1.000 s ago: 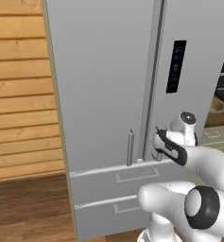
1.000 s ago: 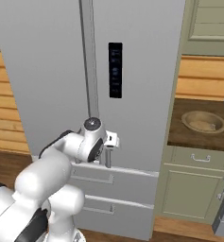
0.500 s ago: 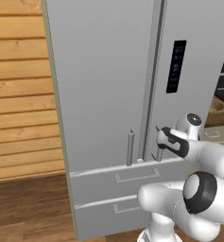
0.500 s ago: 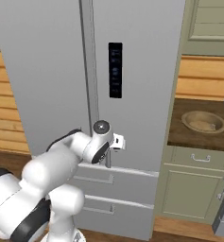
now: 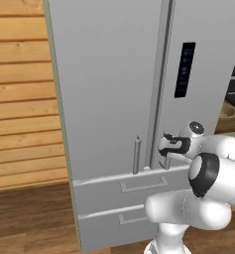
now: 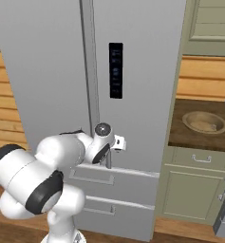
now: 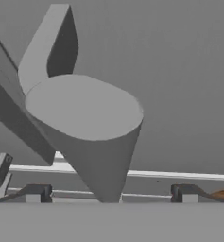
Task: Grab a lemon wedge from the fridge and one ice cube from the ice bowl, and put them in the glass of lemonade.
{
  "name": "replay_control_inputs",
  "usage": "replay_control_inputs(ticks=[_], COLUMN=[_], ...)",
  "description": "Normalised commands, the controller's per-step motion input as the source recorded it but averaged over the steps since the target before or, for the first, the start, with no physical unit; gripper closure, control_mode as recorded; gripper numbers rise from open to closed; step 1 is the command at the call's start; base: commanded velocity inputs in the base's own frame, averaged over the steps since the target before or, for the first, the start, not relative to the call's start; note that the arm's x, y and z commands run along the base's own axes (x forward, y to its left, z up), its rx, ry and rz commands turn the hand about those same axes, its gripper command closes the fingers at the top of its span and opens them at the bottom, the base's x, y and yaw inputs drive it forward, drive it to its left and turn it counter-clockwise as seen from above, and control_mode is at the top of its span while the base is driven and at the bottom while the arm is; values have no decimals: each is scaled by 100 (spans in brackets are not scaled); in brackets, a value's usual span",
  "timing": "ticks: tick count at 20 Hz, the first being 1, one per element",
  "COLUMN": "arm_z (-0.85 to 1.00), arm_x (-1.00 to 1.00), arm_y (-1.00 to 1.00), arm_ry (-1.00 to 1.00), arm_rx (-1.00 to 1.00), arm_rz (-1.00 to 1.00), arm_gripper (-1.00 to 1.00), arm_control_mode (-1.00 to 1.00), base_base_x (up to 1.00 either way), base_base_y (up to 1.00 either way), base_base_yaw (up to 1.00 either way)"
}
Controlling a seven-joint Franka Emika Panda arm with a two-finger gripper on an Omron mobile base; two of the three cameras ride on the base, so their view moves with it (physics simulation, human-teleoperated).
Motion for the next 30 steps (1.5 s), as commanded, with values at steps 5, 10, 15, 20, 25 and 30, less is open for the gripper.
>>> replay_control_inputs(ticks=[5, 10, 15, 20, 25, 30], arm_z=[-20, -10, 0, 0, 0, 0], arm_x=[34, 16, 8, 3, 1, -17], arm_y=[4, 3, 0, 0, -37, -99], arm_ry=[0, 0, 2, 6, 1, -3], arm_rx=[0, 0, 0, 0, 0, 2], arm_rz=[0, 0, 0, 0, -8, -17], arm_gripper=[-100, 100, 100, 100, 100, 100], arm_control_mode=[-100, -100, -100, -100, -100, -100], base_base_x=[0, 0, 0, 0, 0, 0], base_base_y=[0, 0, 0, 0, 0, 0], base_base_yaw=[0, 0, 0, 0, 0, 0])
